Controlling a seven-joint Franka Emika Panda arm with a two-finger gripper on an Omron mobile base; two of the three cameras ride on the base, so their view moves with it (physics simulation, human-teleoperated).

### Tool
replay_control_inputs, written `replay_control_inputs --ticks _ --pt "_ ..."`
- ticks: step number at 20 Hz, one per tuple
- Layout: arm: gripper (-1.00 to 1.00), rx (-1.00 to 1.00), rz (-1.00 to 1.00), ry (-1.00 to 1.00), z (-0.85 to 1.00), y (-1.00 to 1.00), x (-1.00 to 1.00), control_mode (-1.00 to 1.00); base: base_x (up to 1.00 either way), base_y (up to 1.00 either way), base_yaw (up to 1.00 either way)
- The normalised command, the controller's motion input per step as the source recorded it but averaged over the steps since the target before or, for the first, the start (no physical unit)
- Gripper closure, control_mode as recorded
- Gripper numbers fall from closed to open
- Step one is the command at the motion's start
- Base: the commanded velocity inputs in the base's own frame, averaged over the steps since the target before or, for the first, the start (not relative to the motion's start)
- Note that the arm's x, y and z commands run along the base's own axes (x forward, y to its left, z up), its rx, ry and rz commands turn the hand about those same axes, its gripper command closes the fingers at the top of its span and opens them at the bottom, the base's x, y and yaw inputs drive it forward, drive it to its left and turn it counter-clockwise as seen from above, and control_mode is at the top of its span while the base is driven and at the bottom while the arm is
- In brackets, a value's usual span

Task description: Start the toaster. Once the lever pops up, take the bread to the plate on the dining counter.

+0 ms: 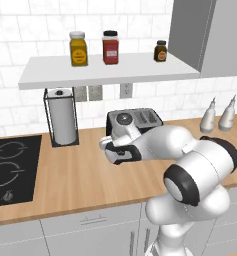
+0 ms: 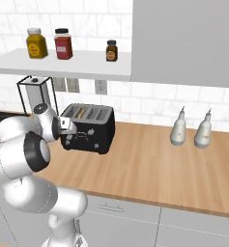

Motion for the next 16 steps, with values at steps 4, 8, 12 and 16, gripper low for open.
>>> replay_control_inputs --ticks 4,8,12,16 --pt "-1.00 0.00 -0.03 -0.03 -0.21 -0.01 -0.27 -1.00 0.00 0.00 0.00" --pt "-1.00 0.09 -0.03 -0.27 0.73 -0.13 -0.72 -1.00 0.00 0.00 0.00" --pt "-1.00 0.13 -0.02 -0.19 1.00 -0.21 -0.41 -1.00 0.00 0.00 0.00" --pt "-1.00 0.11 0.00 -0.02 1.00 -0.17 -0.19 -1.00 0.00 0.00 0.00"
